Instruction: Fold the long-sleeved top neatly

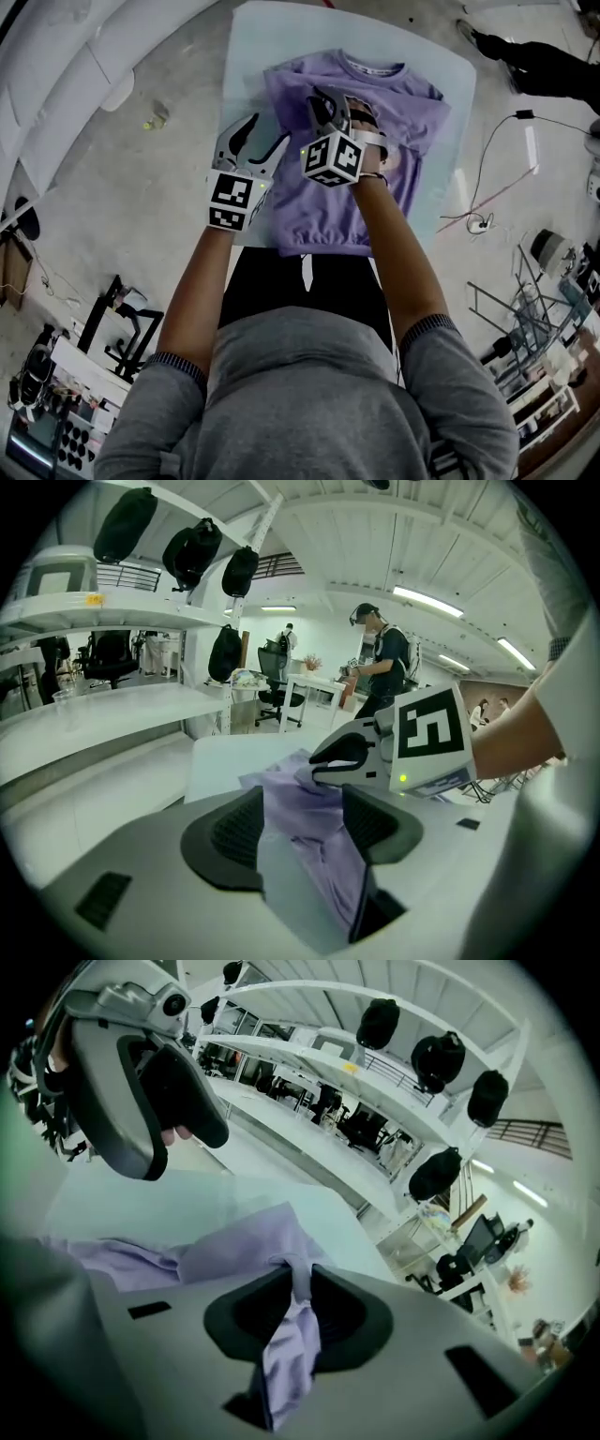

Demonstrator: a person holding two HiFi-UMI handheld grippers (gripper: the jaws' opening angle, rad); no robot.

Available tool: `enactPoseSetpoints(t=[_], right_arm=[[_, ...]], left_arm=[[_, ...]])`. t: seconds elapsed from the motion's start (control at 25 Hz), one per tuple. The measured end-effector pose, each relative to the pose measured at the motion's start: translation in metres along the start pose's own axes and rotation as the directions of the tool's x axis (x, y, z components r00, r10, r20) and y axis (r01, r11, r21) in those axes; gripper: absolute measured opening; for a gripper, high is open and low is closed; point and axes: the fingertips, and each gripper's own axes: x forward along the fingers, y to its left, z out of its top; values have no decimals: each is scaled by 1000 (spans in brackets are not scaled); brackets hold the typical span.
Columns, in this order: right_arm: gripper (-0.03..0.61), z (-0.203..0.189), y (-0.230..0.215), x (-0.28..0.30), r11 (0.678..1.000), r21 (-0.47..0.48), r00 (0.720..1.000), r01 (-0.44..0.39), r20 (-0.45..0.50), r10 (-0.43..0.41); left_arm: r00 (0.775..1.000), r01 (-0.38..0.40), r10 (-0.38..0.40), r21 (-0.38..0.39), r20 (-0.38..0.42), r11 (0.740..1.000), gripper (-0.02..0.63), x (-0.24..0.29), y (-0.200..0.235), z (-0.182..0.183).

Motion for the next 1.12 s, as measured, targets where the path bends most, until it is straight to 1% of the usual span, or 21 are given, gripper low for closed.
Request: enactPoseSetpoints(t=[0.16, 0.2, 0.28, 0.32, 0.44, 0.64, 0.8, 0.96, 1.12], right_arm=[[121, 3, 16, 1, 997, 53, 999, -51, -6, 52], [142, 5, 18, 0, 996, 68, 998, -62, -3, 63], [278, 10, 23, -3, 989, 112, 996, -94, 6, 94], [319, 13, 25, -6, 985, 135, 994, -107, 12, 106], [357, 20, 19, -20, 980, 173, 995, -103, 30, 99], [365, 20, -4, -63, 972, 227, 998, -62, 40, 54], [365, -2, -20, -108, 954, 298, 1000, -28, 1, 28], [365, -42, -33, -157, 905, 426, 998, 16, -54, 8], [365, -82, -35, -200, 841, 539, 996, 49, -90, -1]], left_arm=[[1000, -13, 13, -17, -7, 1000, 290, -9, 10, -2], [1000, -15, 15, -16, -8, 1000, 291, -11, 12, -2], [1000, -21, 21, -9, -9, 1000, 290, -14, 16, 0], [1000, -22, 22, -7, -6, 1000, 291, -15, 18, 3], [1000, -14, 14, 3, 5, 1000, 291, -18, 19, 12], [1000, 13, -13, 28, 11, 1000, 291, -26, 14, 26], [998, 55, -55, 61, -1, 997, 291, -35, 2, 32], [995, 102, -100, 84, -19, 991, 291, -44, -14, 35], [991, 129, -126, 73, -51, 989, 291, -53, -32, 30]])
